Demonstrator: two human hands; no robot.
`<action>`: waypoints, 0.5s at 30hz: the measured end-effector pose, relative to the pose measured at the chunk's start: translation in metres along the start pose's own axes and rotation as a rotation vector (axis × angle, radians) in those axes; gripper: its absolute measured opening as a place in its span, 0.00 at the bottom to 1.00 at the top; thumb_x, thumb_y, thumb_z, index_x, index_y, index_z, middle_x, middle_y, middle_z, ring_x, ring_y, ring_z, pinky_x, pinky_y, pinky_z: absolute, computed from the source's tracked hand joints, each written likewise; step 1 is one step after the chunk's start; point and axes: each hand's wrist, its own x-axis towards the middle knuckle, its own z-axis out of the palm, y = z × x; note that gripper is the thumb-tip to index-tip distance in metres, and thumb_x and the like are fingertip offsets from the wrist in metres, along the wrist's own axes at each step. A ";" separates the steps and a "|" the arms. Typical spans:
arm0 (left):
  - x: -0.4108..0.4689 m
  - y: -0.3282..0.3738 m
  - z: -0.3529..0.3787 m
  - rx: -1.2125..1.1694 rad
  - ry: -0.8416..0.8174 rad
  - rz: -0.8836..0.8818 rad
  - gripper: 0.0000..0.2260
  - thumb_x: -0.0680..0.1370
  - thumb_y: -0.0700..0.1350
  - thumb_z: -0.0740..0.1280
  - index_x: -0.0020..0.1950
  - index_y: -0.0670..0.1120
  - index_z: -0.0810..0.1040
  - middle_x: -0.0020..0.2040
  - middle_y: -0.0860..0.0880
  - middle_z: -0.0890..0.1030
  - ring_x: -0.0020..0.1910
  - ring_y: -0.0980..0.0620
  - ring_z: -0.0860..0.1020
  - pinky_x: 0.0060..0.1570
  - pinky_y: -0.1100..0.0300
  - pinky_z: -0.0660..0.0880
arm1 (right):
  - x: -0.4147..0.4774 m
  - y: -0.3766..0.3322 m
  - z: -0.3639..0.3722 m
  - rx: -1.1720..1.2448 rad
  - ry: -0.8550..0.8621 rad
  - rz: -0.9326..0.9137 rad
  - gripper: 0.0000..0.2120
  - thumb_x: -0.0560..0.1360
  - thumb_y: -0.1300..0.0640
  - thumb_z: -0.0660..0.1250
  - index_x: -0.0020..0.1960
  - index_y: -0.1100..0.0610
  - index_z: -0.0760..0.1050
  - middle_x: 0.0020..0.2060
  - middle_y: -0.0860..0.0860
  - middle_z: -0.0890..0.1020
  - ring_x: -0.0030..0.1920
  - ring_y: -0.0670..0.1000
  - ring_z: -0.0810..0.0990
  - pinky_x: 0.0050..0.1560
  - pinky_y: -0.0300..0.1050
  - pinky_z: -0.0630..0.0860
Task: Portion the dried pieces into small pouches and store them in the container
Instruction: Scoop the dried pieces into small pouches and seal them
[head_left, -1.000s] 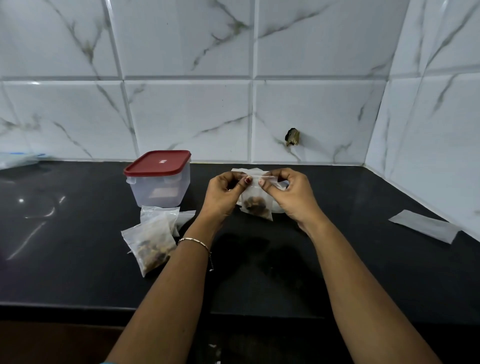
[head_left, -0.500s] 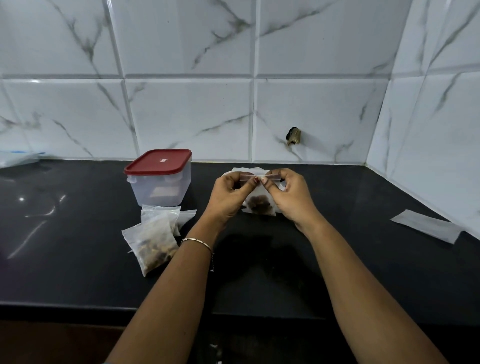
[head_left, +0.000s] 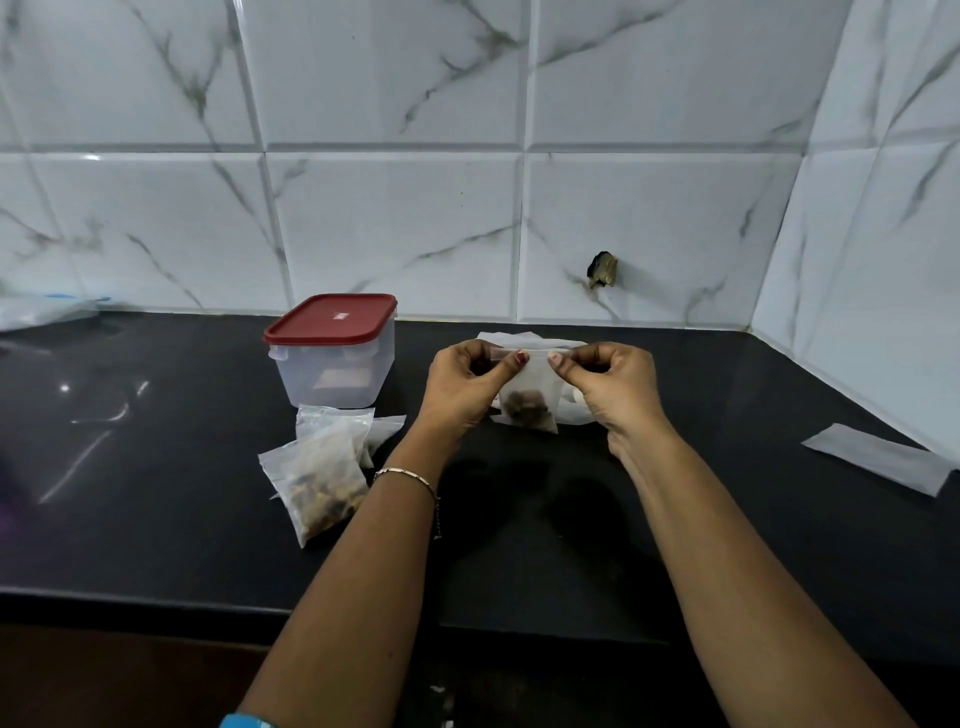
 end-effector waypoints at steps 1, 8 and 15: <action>0.000 0.000 -0.001 0.000 0.009 -0.003 0.04 0.73 0.40 0.74 0.40 0.45 0.81 0.40 0.48 0.83 0.43 0.53 0.81 0.45 0.62 0.77 | -0.001 0.000 0.000 0.005 -0.008 -0.002 0.03 0.70 0.60 0.76 0.39 0.56 0.82 0.38 0.51 0.84 0.42 0.48 0.82 0.48 0.42 0.79; -0.008 0.006 -0.005 0.043 -0.001 0.003 0.04 0.76 0.41 0.71 0.41 0.45 0.81 0.38 0.49 0.81 0.41 0.54 0.79 0.45 0.63 0.76 | -0.004 -0.002 0.001 -0.018 0.007 -0.045 0.07 0.71 0.60 0.76 0.38 0.51 0.80 0.39 0.50 0.83 0.41 0.48 0.81 0.51 0.52 0.81; -0.032 0.026 -0.032 0.162 0.085 -0.006 0.05 0.76 0.44 0.71 0.41 0.46 0.81 0.38 0.47 0.82 0.38 0.53 0.77 0.39 0.60 0.74 | -0.030 -0.012 0.020 -0.140 -0.077 -0.151 0.04 0.76 0.54 0.70 0.43 0.50 0.77 0.38 0.46 0.83 0.38 0.48 0.82 0.48 0.53 0.80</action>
